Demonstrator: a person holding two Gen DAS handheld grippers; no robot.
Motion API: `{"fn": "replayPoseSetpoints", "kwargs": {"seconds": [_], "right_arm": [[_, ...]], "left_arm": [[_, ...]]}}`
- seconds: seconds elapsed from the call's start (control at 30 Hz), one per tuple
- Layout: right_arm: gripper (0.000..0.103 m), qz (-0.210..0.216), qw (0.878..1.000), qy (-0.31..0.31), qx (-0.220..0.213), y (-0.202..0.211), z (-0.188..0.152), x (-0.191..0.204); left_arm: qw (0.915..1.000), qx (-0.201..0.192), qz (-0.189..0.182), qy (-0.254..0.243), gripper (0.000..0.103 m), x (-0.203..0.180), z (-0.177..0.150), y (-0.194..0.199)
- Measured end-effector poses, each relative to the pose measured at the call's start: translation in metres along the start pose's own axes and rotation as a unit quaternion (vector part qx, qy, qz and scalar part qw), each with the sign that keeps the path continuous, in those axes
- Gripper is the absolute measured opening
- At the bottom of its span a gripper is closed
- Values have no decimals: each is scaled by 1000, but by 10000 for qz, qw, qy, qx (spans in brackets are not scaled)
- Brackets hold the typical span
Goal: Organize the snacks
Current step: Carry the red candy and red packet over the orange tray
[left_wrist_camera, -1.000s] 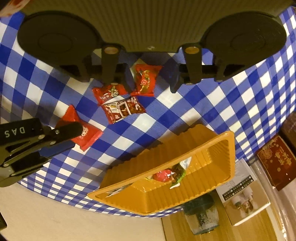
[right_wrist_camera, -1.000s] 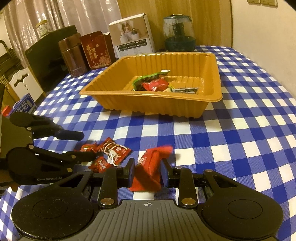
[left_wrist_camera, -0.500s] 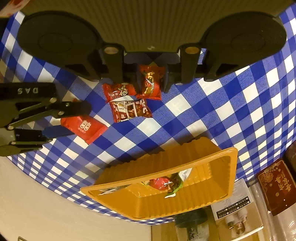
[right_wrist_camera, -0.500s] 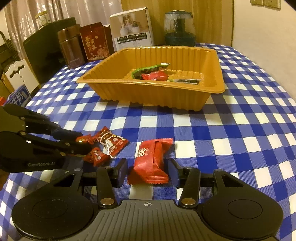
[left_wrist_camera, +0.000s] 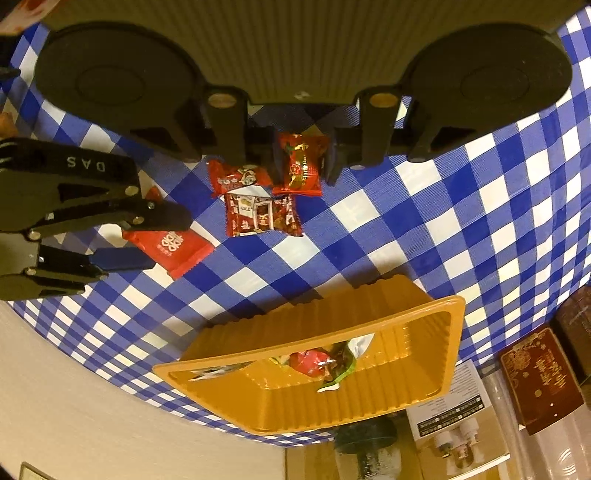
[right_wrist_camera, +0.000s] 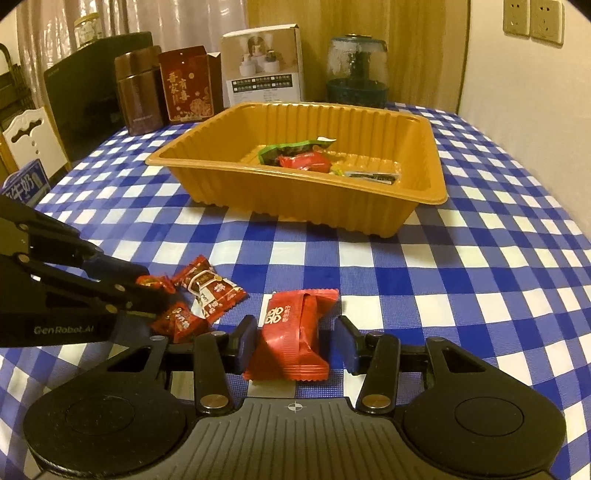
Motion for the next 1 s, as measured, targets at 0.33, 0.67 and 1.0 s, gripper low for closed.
{"fn": "replayPoseSetpoints", "kwargs": {"seconds": [0.33,0.67,1.0], "right_arm": [[30,27,10000,-8,-31,3,2,0],[29,86,9998,-69,-162,16,7,-5],[29,170,9993,-58,-317,28,14,-6]], "left_arm": [[9987,-100,67,491,21,10,4,10],[9970,-238,226,701,21,9,7,23],[9940,-534,158,945,21,1,22,36]]}}
Point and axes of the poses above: each gripper's, at about its wrist camera, not at the fingertips, and y roughly against the way its jaws point, x to its left, z to its top, the point moved 5 cm from there along -y, roughly the way its jaws point, and after that the axes turned 4 degrees about x, right-handed, at the moved point
